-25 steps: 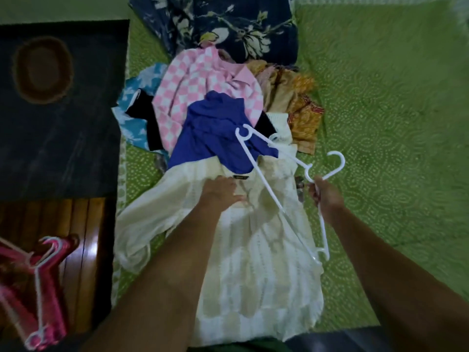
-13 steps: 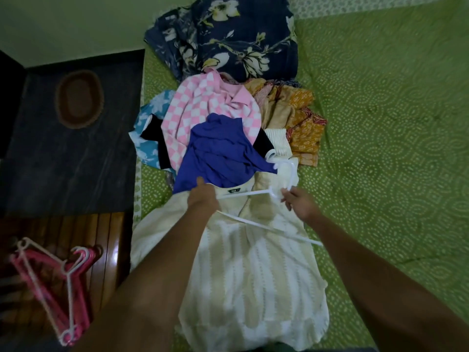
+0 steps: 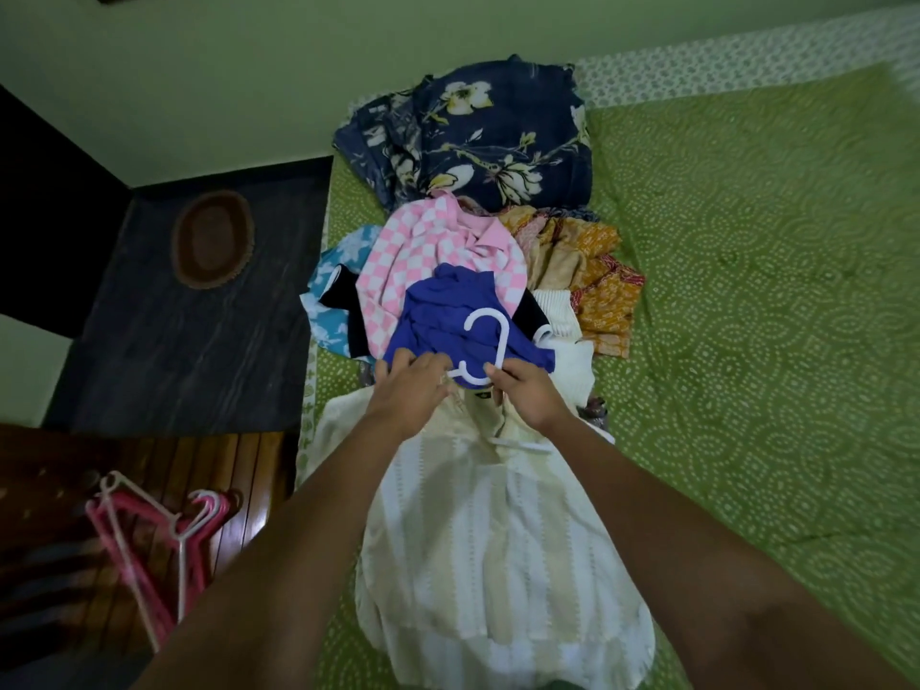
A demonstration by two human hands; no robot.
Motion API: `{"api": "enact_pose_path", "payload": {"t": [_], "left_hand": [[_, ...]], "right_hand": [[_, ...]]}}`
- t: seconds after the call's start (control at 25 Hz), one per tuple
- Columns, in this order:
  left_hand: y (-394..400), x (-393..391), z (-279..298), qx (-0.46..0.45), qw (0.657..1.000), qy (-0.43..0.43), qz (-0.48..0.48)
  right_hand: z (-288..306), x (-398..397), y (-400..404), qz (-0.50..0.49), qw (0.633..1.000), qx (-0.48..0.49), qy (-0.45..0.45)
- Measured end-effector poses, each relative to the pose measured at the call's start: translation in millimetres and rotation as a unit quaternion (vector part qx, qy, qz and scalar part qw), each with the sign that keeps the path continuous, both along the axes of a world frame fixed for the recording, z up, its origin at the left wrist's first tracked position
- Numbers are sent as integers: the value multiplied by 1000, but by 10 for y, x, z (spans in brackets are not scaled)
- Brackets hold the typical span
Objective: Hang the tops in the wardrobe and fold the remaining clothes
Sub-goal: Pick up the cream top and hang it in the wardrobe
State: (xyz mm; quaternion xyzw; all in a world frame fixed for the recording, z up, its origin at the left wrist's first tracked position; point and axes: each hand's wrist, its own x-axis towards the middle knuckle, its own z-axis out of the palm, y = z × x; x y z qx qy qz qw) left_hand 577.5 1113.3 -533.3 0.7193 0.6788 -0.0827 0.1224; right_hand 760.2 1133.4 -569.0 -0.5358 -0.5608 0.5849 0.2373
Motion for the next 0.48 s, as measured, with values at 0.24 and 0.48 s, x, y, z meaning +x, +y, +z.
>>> {"api": "enact_pose_path", "payload": {"t": [0.24,0.48], "left_hand": [[-210,285,499,9,976,-216,22],[-599,410,1553,70,946,-312,-58]], "right_hand": [[399,-7,-502,-82,930,310,-179],[1280,-55,-1061,-76,946,295,-114]]}}
